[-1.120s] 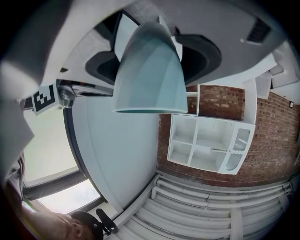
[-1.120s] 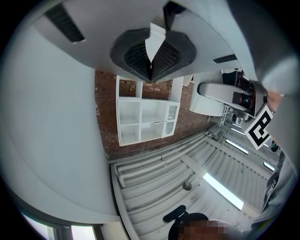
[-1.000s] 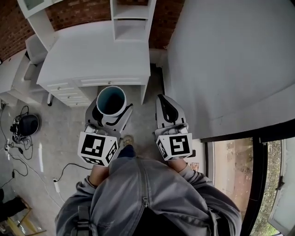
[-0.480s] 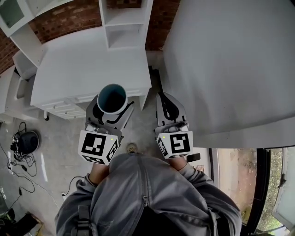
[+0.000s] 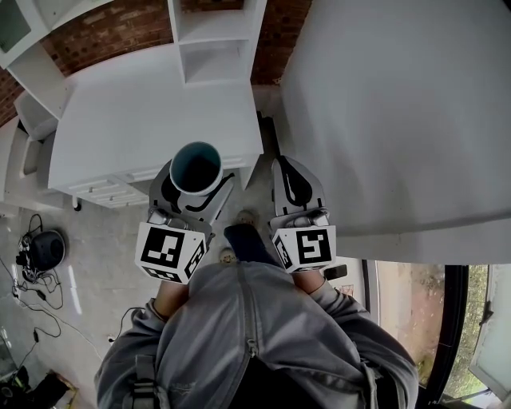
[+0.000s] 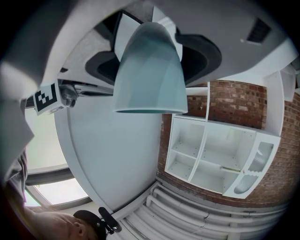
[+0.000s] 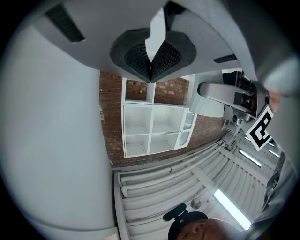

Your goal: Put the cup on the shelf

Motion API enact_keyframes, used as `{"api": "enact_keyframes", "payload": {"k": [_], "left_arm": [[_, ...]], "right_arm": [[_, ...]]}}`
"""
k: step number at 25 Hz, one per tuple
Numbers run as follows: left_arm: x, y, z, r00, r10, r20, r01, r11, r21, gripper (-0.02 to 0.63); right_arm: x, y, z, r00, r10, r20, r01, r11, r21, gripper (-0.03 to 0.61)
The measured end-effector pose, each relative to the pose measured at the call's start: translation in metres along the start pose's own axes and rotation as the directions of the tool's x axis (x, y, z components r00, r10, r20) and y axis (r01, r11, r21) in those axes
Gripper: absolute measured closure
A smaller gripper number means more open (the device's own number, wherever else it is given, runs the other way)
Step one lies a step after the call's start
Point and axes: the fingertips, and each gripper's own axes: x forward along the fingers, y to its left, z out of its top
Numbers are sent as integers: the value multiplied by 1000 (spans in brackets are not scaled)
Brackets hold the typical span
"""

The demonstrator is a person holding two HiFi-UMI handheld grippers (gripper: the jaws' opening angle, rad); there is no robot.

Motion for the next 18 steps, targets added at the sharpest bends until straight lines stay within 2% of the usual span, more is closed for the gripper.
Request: {"api": "enact_keyframes", "payload": {"k": [10,18], "left_arm": [[41,24,1,1000,25,17,-25,999,22,247],[108,70,5,999,54,3,-54,998,12,247]], "right_arm": [[49,-16,-1,998,46,53,-45,999,-19,551],[131,-47,-14,995,86,50,-86,996,-5,551]]}}
